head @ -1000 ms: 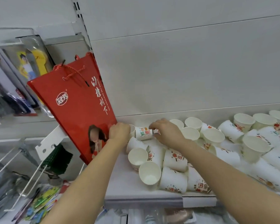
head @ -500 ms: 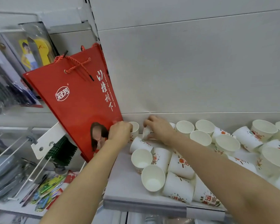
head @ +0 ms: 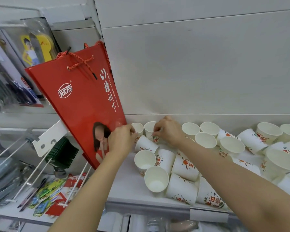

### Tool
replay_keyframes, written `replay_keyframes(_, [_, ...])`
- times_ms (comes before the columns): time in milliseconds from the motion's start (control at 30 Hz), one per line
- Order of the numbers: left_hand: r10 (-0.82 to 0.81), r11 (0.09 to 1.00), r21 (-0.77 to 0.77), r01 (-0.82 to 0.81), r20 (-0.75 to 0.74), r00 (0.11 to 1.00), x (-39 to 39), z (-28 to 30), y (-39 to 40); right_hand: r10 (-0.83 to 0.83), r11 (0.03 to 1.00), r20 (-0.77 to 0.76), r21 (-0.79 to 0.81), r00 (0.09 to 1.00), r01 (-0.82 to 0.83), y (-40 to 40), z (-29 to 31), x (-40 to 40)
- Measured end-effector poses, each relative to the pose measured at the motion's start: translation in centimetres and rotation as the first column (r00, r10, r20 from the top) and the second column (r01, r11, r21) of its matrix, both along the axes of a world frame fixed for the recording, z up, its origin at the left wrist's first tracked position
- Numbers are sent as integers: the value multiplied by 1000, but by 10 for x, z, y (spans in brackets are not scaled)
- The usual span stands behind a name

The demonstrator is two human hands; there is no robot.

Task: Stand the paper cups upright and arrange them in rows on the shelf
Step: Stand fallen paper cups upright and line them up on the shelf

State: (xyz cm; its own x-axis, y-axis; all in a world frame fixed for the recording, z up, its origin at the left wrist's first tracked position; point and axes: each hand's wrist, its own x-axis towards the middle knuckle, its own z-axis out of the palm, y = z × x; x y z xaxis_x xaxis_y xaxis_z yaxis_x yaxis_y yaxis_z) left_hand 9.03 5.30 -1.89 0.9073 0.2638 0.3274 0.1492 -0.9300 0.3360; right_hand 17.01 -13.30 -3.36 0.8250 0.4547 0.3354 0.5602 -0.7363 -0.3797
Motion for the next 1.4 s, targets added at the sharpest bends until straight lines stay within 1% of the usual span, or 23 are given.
replay_keyframes(67, [35, 999, 5, -35, -176, 984, 1, -3, -2, 10, 1000, 27, -25, 1000, -9, 6, -1, -3])
replay_keyframes(100, [33, 999, -19, -38, -235, 971, 1, -4, -3, 21, 999, 40, -31, 999, -19, 8, -2, -4])
replay_keyframes(200, [-23, 984, -171, -39, -348, 937, 5, -7, -7, 46, 998, 48, -49, 998, -44, 11, 0, -6])
replay_keyframes(233, [-45, 972, -230, -45, -369, 928, 6, -7, -8, 42, 998, 40, -55, 998, -39, 10, 1, -6])
replay_keyframes(300, [-74, 945, -324, -52, -364, 928, 7, -7, -9, 33, 999, 22, -38, 999, -32, 3, 4, -6])
replay_keyframes(367, [-88, 935, -353, -37, -330, 940, 8, -3, -9, 24, 1000, 44, 18, 999, -25, -8, 8, -6])
replay_keyframes(433, [-95, 954, -299, -3, -313, 945, 6, 4, -9, -13, 999, 105, 42, 994, 9, -22, 13, -7])
replay_keyframes(500, [-70, 987, -159, 23, -299, 952, 1, 11, -8, -85, 996, 162, 20, 983, 83, -39, 17, -7])
replay_keyframes(533, [-55, 997, -70, 36, -279, 959, -2, 14, -8, -123, 992, 178, -17, 976, 128, -48, 18, -7])
replay_keyframes(600, [-35, 994, 93, 58, -233, 972, -7, 18, -8, -175, 974, 157, -117, 972, 194, -58, 20, -4])
replay_keyframes(667, [-48, 979, 184, 90, -221, 974, -12, 19, -9, -205, 950, 82, -224, 975, 218, -58, 21, -3])
replay_keyframes(733, [-105, 973, 176, 147, -227, 968, -16, 17, -10, -218, 914, 21, -345, 976, 212, -54, 19, -2])
replay_keyframes(800, [-176, 971, 119, 207, -227, 958, -19, 12, -10, -237, 875, -32, -441, 971, 199, -48, 15, -1])
replay_keyframes(900, [-231, 965, 78, 250, -198, 953, -25, 6, -7, -276, 836, -56, -507, 960, 211, -41, 12, 2])
replay_keyframes(1133, [-254, 958, 82, 276, -205, 945, -37, 6, 5, -338, 787, 24, -540, 941, 297, -28, 14, -9])
replay_keyframes(1333, [-260, 961, 42, 273, -201, 944, -40, 4, 8, -362, 824, -37, -480, 932, 301, -32, 12, -9])
replay_keyframes(1400, [-267, 961, 18, 275, -193, 944, -40, 7, 7, -345, 855, -48, -428, 937, 293, -34, 12, -8])
